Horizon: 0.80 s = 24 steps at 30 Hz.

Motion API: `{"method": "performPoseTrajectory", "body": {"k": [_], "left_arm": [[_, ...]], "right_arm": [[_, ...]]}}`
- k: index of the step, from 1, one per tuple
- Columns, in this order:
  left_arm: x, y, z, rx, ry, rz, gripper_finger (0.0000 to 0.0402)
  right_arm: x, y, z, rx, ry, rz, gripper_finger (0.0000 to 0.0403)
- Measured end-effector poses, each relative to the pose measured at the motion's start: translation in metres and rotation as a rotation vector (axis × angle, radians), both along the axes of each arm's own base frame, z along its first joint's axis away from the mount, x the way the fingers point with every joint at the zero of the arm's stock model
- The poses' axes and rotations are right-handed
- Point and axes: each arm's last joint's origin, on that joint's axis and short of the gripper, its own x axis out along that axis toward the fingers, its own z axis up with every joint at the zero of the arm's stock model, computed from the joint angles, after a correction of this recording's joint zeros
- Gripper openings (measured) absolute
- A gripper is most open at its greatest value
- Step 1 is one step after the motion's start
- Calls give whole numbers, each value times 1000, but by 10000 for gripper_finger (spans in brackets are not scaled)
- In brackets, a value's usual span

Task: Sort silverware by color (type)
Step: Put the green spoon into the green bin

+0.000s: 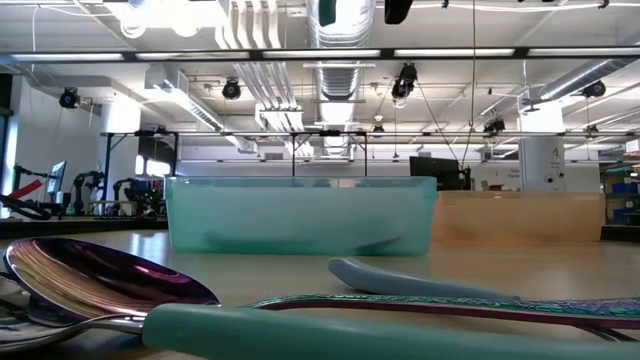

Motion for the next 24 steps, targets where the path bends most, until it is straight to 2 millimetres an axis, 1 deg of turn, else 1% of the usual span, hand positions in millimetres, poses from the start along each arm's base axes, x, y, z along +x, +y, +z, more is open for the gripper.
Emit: {"method": "performPoseTrajectory", "body": {"k": [7,10,13,19,24], "left_arm": [[1,-1,0,1,24,-28,52],[0,-2,1,17,52,-42,67],[-1,-4,1,59,119,-65,89],[-8,-9,11,100,168,-103,127],[-21,-14,21,120,188,-122,136]], "right_arm": [[0,0,0,-15,4,1,29],[0,0,0,-27,8,-24,29],[-2,-3,-2,-52,38,-84,28],[-1,-16,-14,-65,171,-208,24],[-1,-29,-33,-55,341,-322,24]]}}
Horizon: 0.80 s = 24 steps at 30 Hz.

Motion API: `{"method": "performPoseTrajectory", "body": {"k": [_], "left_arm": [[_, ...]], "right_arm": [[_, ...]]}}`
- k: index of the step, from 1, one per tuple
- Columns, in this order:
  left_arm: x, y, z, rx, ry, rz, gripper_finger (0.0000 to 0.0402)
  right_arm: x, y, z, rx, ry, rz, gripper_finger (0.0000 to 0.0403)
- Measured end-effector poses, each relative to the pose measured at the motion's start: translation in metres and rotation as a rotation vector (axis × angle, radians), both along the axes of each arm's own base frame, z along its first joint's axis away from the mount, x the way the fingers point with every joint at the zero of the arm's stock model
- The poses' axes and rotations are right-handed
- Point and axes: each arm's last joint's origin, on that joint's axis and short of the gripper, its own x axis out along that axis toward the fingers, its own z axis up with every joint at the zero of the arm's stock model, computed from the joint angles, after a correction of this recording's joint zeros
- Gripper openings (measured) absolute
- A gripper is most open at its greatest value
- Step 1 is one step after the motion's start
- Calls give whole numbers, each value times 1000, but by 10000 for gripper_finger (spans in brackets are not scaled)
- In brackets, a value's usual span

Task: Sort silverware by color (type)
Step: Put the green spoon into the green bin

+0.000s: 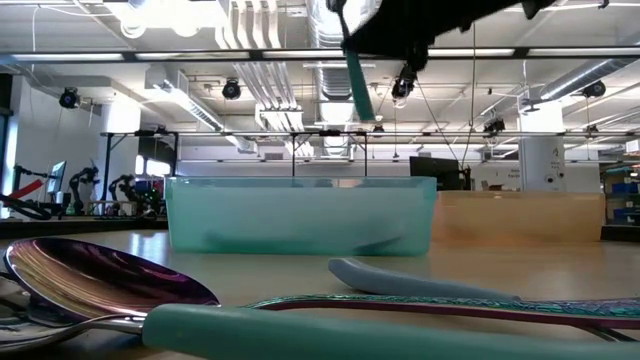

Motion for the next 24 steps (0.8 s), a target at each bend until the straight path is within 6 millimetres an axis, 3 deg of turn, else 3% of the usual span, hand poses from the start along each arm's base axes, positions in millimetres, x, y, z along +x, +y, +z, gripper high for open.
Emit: {"method": "performPoseTrajectory", "body": {"k": [7,12,17,24], "left_arm": [[-26,-13,15,3,28,-78,134],[-45,-19,23,-119,15,-181,134],[-56,-17,17,-320,86,-284,134],[-65,-16,-7,-573,322,-314,134]], "right_arm": [[17,1,-37,73,131,17,24],[28,2,-67,95,229,24,24],[32,5,-83,168,280,61,24],[28,5,-93,223,361,45,24]]}}
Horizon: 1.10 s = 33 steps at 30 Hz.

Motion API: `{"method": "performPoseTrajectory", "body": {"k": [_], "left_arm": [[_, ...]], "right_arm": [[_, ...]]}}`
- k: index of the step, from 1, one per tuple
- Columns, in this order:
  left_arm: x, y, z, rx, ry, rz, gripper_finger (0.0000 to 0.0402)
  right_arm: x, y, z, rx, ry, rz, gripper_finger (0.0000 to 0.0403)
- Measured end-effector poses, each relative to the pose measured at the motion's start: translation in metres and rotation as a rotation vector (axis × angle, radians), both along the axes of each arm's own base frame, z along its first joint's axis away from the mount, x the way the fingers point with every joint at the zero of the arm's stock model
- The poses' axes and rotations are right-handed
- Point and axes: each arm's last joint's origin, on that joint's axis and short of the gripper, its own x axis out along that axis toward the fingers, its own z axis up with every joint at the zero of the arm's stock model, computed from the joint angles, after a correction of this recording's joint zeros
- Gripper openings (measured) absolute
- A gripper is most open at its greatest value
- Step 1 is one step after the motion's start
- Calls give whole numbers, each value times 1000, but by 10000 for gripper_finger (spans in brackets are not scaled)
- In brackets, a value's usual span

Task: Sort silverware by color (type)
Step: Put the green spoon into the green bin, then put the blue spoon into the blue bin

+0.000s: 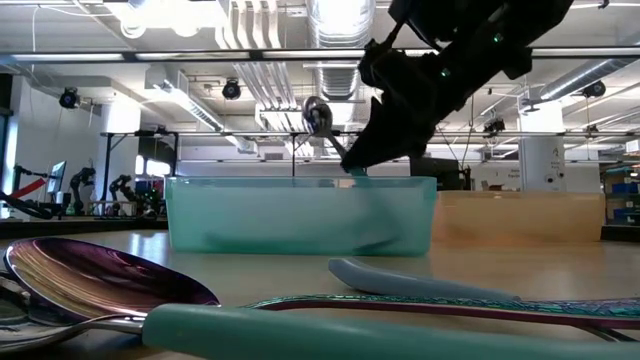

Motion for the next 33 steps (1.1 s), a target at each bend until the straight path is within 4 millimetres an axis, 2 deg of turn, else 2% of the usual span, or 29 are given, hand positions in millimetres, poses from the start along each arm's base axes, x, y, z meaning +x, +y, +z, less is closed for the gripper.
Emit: {"method": "performPoseTrajectory", "body": {"k": [6,13,18,28,33], "left_arm": [[-7,-3,-11,-121,169,-39,134],[-22,-11,-31,-212,406,15,134],[-34,-20,-49,-237,551,125,134],[-37,-33,-79,-217,619,294,134],[-42,-33,-102,-179,773,465,134]], "right_arm": [[-1,2,-1,53,15,35,31],[-2,4,5,118,-5,43,118],[-3,3,22,116,-57,51,155],[-18,7,60,117,-88,71,160],[-25,13,68,100,-98,107,151]]}}
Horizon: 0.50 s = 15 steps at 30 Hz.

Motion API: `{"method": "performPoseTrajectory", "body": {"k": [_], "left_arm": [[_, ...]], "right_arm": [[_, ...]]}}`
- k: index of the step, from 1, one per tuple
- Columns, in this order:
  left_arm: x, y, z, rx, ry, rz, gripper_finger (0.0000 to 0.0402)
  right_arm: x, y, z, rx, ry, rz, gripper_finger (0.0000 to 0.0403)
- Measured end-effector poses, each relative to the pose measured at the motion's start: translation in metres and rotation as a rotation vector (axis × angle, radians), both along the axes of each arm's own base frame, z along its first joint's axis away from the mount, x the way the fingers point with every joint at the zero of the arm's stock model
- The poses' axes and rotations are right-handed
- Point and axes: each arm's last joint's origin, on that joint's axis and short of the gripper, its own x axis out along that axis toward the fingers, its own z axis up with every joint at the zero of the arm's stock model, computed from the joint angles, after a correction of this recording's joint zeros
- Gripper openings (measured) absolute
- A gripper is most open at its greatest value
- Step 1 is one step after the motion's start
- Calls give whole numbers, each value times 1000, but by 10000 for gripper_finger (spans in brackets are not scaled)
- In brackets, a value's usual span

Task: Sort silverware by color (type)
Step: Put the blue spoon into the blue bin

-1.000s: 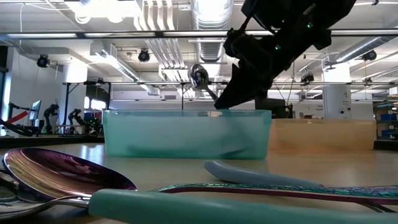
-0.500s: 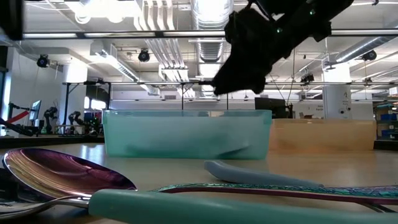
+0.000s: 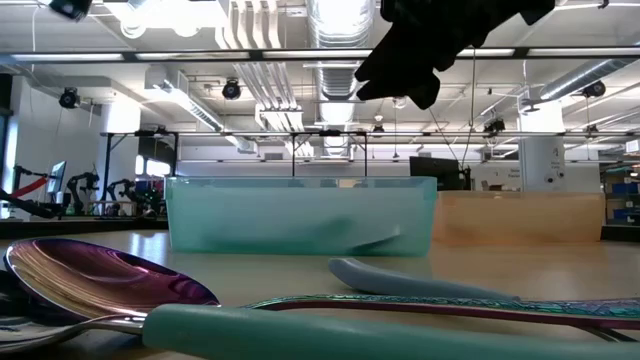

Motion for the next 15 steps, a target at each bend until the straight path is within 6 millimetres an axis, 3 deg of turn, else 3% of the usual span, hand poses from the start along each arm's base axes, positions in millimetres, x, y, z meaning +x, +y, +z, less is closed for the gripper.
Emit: {"method": "performPoseTrajectory", "body": {"k": [8,15], "left_arm": [[-2,-3,-24,22,118,38,134],[-16,3,-45,30,184,102,134]], "right_arm": [[-2,3,3,-32,-5,31,150],[-2,3,2,-37,-4,26,146]]}}
